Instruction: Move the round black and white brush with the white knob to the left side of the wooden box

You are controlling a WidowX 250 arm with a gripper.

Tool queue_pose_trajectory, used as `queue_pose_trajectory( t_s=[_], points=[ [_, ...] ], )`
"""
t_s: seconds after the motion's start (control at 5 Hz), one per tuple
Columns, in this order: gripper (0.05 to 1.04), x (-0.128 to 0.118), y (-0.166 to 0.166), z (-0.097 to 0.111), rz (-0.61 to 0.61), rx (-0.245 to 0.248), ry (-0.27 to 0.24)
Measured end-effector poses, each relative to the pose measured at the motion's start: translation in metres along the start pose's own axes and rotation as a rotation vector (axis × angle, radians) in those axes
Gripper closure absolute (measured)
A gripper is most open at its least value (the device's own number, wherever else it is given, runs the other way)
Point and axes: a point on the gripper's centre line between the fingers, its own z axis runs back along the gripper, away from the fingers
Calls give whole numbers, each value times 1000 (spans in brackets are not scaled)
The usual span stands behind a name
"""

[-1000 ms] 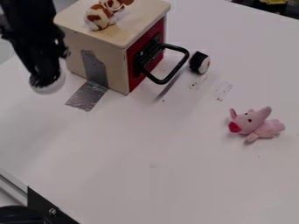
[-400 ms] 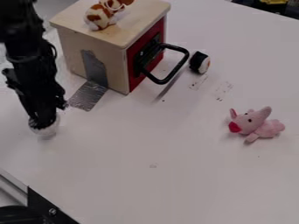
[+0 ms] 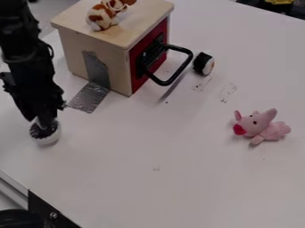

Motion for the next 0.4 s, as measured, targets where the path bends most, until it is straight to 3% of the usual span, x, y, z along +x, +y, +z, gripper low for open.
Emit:
queue_pose_trajectory(
  t_s=[0.2,0.4],
  points=[
    [231,0,1,36,15,-36,-27],
    [77,-2,4,70,5,-50,-49]
  ],
)
